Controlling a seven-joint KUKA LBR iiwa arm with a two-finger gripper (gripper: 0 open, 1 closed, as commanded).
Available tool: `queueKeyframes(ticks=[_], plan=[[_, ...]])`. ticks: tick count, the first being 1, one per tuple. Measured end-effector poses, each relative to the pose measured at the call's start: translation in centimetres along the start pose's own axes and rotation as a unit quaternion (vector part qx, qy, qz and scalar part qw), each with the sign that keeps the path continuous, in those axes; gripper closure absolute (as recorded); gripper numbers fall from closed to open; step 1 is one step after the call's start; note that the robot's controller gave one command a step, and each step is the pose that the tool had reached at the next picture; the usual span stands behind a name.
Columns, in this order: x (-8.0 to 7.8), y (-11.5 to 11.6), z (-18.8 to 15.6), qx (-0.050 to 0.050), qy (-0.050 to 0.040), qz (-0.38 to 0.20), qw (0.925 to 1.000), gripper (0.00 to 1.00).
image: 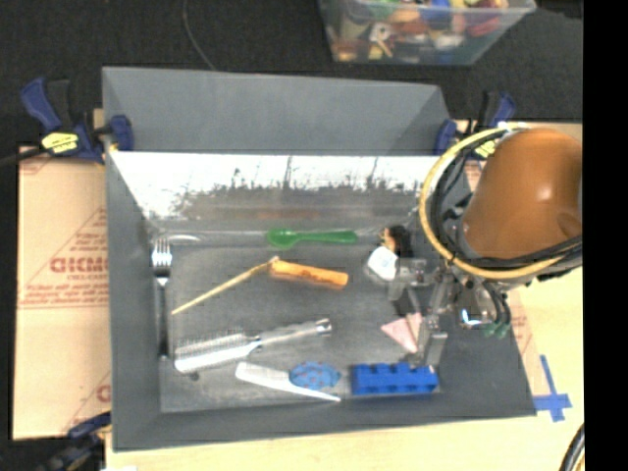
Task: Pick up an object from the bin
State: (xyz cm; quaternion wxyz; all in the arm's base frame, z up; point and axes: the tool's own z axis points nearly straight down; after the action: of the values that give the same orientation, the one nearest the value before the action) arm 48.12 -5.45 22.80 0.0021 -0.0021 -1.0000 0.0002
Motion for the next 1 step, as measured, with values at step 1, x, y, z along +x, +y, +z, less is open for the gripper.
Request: queueKeyframes(ticks=[1], plan=[[-0.15, 0.01, -0.30, 0.000, -0.0035, -0.002, 1.0000, 0.00]])
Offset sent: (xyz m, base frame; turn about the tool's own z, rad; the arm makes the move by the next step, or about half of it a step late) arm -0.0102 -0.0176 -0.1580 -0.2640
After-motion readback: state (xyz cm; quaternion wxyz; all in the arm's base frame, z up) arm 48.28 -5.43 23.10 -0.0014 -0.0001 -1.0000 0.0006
